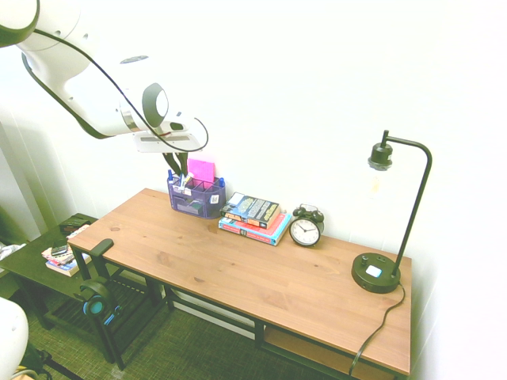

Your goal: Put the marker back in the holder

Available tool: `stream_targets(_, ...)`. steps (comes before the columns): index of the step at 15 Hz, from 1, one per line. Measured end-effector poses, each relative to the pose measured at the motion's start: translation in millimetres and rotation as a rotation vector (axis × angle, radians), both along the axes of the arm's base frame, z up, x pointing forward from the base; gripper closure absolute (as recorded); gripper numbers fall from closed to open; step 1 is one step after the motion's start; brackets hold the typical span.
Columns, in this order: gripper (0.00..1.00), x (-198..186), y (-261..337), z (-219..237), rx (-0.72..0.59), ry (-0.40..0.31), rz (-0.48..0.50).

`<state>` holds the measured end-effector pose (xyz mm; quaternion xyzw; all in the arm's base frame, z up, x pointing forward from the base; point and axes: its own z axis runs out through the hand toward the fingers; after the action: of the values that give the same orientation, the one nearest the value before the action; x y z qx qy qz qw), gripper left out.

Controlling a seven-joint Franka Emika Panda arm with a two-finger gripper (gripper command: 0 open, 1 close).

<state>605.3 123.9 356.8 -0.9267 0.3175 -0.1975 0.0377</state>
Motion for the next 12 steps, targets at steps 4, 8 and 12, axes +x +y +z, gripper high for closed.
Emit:
stream_targets(4,1.0,29,-29,11,0.049,-0.192,-0.142)
stream_targets(8,1.0,61,-38,-38,0.012,-0.242,-0.178)
stream_targets(12,1.0,67,-24,-48,0.008,-0.253,-0.178)
